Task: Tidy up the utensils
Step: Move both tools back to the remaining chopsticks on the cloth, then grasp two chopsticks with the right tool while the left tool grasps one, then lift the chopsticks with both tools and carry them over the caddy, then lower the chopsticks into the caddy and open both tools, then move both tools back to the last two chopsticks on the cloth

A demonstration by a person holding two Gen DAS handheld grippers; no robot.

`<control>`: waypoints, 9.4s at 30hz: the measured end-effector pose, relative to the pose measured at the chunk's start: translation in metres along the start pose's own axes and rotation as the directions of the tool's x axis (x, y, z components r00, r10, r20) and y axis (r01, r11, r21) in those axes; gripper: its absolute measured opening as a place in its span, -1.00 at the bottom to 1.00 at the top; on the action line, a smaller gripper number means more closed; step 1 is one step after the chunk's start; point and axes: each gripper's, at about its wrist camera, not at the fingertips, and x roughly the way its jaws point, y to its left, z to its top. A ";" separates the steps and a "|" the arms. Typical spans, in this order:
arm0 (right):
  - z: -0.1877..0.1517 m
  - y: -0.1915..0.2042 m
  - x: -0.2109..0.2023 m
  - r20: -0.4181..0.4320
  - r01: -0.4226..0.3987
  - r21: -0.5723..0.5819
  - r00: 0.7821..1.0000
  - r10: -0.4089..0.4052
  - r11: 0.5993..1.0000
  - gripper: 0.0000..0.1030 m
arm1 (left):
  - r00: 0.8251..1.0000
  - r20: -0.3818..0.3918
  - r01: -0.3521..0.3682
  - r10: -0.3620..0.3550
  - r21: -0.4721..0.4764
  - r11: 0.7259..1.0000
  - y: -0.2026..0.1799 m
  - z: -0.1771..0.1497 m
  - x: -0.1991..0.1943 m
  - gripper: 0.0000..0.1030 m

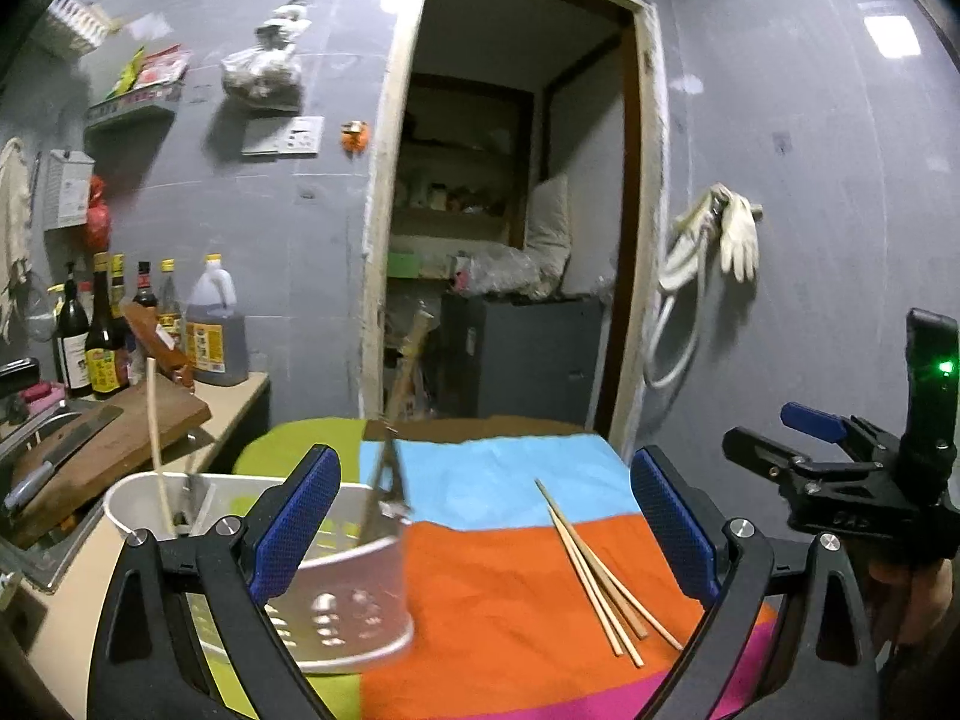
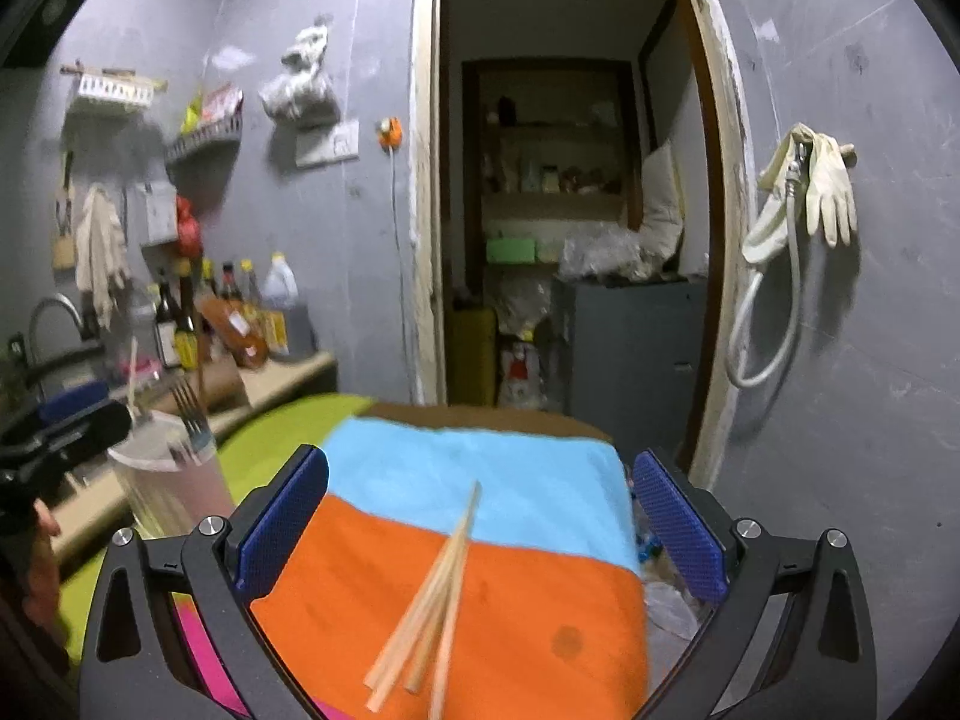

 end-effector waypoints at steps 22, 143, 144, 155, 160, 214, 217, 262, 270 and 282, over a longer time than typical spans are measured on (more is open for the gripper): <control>-0.069 -0.045 0.052 -0.346 -0.091 0.099 0.930 0.120 0.991 0.26 | 0.908 -0.404 0.100 -0.108 -0.041 0.994 -0.039 -0.063 0.116 0.04; 0.060 0.137 0.039 0.444 -0.451 0.228 0.837 0.320 0.863 -0.94 | 0.944 0.274 -0.092 0.182 -0.311 0.946 0.186 0.028 -0.030 -0.95; 0.060 0.142 0.042 0.441 -0.444 0.220 0.840 0.317 0.869 -0.94 | 0.945 0.269 -0.094 0.186 -0.321 0.942 0.190 0.027 -0.028 -0.95; 0.040 0.175 0.069 0.367 -0.329 0.116 0.891 0.267 0.937 -0.94 | 0.956 0.225 -0.124 0.190 -0.280 0.952 0.190 0.009 -0.006 -0.95; 0.034 0.178 0.079 0.340 -0.305 0.109 0.906 0.253 0.946 -0.94 | 0.960 0.204 -0.133 0.194 -0.280 0.951 0.190 0.001 0.000 -0.95; 0.039 0.151 0.046 0.340 -0.269 0.089 0.913 0.225 0.959 -0.36 | 0.972 0.167 -0.120 0.167 -0.258 0.959 0.170 -0.003 -0.007 -0.63; 0.040 0.138 0.041 0.326 -0.259 0.113 0.922 0.210 0.959 -0.23 | 0.972 0.190 -0.086 0.140 -0.269 0.959 0.161 0.001 -0.015 -0.34; -0.050 -0.022 0.018 -0.184 0.046 0.092 0.983 -0.028 0.995 1.00 | 0.972 -0.230 0.052 -0.050 -0.001 0.999 -0.029 -0.051 0.044 0.85; -0.068 -0.036 0.048 -0.327 0.002 0.117 0.944 0.037 0.993 0.88 | 0.922 -0.387 -0.004 0.000 -0.009 1.000 -0.028 -0.075 0.080 0.85; -0.076 -0.026 0.118 -0.492 -0.119 0.169 0.850 0.188 0.978 0.06 | 0.865 -0.501 -0.052 0.011 -0.068 0.996 -0.010 -0.102 0.104 0.85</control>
